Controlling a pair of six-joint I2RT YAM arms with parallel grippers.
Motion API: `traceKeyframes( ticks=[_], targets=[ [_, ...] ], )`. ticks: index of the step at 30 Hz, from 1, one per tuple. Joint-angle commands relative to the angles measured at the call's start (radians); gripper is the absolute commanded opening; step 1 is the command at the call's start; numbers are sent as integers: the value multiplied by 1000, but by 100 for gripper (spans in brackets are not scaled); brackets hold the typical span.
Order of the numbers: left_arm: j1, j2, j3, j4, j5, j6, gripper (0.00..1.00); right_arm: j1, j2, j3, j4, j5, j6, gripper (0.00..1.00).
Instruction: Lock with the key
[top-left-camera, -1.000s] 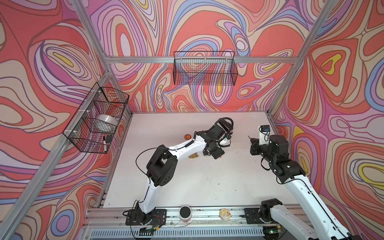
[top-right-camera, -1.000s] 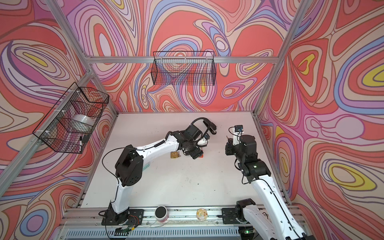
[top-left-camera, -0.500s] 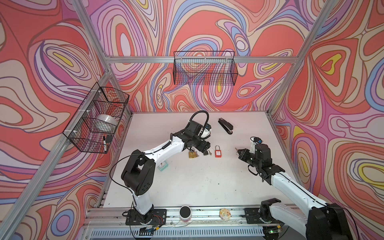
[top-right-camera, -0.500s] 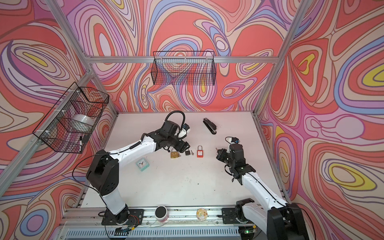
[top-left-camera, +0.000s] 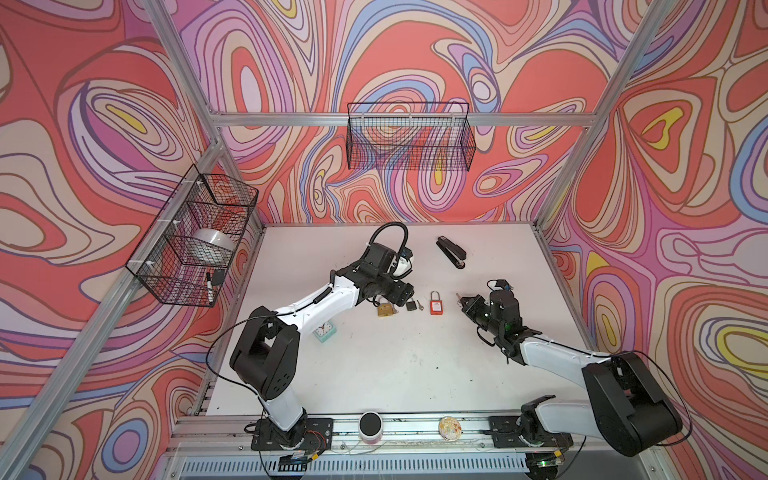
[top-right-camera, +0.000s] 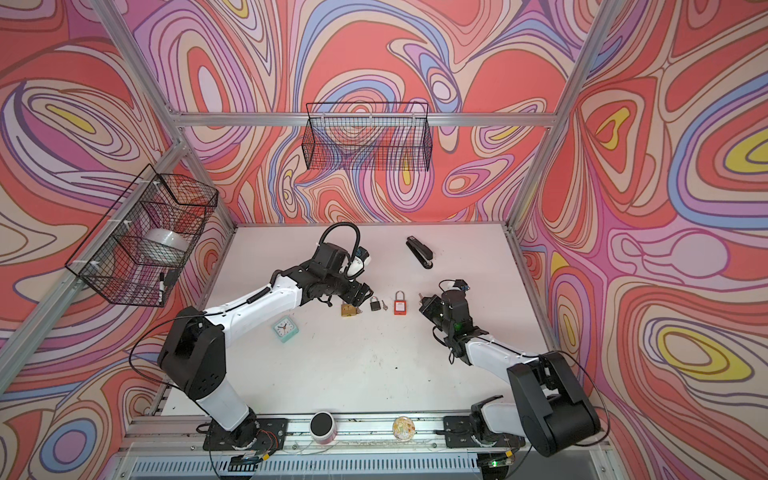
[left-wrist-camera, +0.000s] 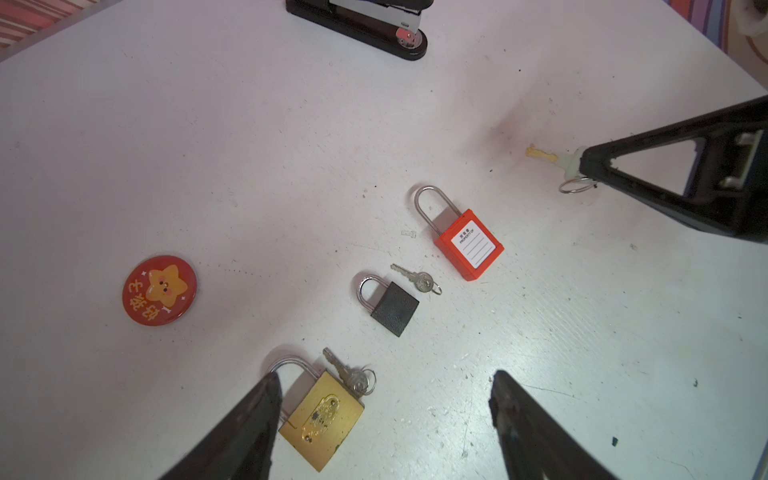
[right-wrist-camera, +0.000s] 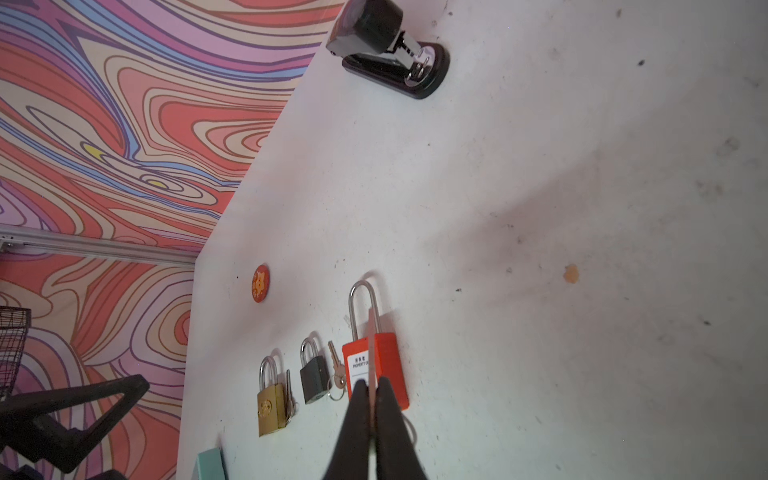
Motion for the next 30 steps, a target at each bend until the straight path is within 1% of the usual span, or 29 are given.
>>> traceKeyframes(
  ticks=[1, 5, 7, 11, 15, 20, 25, 27, 30],
  targets=[
    [6, -26, -12, 5, 14, -20, 81, 29, 45, -26, 100, 59, 86, 0],
    [6, -31, -29, 21, 17, -28, 81, 56, 95, -40, 143, 94, 141, 0],
    [6, -33, -33, 23, 19, -29, 81, 56, 129, -65, 217, 96, 188, 0],
    [7, -35, -37, 24, 25, -26, 80, 64, 194, -48, 247, 68, 188, 0],
    [7, -36, -31, 14, 21, -21, 80, 70, 255, -46, 321, 65, 200, 0],
    [10, -46, -38, 7, 16, -20, 80, 72, 299, -37, 339, 67, 215, 0],
    [15, -57, -49, 2, 12, -19, 80, 73, 312, -30, 311, 74, 233, 0],
    [17, -62, -51, -1, 14, -14, 80, 73, 306, -25, 281, 80, 237, 15],
    [20, -66, -51, -3, 14, -13, 80, 73, 279, -15, 217, 94, 218, 33]
  ],
)
